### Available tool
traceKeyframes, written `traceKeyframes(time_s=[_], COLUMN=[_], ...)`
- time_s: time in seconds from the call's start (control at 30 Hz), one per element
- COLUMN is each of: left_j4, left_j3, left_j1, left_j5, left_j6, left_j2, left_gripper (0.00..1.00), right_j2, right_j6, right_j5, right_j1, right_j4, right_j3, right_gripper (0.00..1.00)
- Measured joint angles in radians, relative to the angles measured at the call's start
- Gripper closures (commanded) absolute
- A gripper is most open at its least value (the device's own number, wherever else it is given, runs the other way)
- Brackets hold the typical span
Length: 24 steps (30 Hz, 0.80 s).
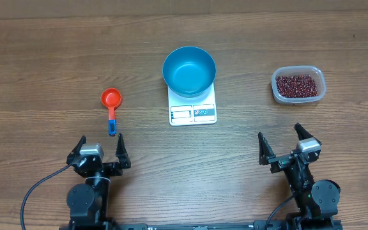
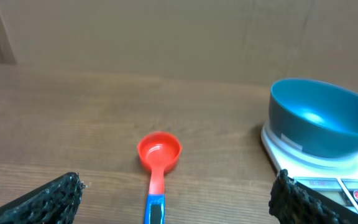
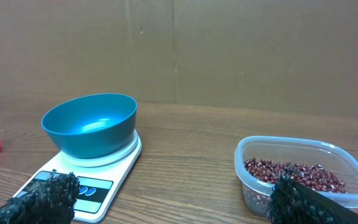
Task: Scoop item into bowl and weigh 150g on scale
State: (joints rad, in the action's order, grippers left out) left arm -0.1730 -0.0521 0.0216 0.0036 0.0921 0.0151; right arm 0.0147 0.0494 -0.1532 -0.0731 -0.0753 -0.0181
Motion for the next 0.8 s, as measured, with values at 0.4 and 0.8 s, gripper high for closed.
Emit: traceKeyframes(time_s=[0.4,0.8], left_j4=[-0.209,-0.325], left_j3=[-0.202,-0.367], left_j1=[0.000,0.000], left_j5=[0.000,0.000], left_j6=[-0.052,-0.070], left_j2=[0.000,0.113], left_gripper=[0.00,0.00], right_j2=[0.000,0.000], right_j6=[0.000,-0.001], right_j5=[0.000,0.000], right_j1=[0.000,0.000], right_j4=[0.000,0.000], right_j3=[0.000,0.000], right_gripper=[0.00,0.00])
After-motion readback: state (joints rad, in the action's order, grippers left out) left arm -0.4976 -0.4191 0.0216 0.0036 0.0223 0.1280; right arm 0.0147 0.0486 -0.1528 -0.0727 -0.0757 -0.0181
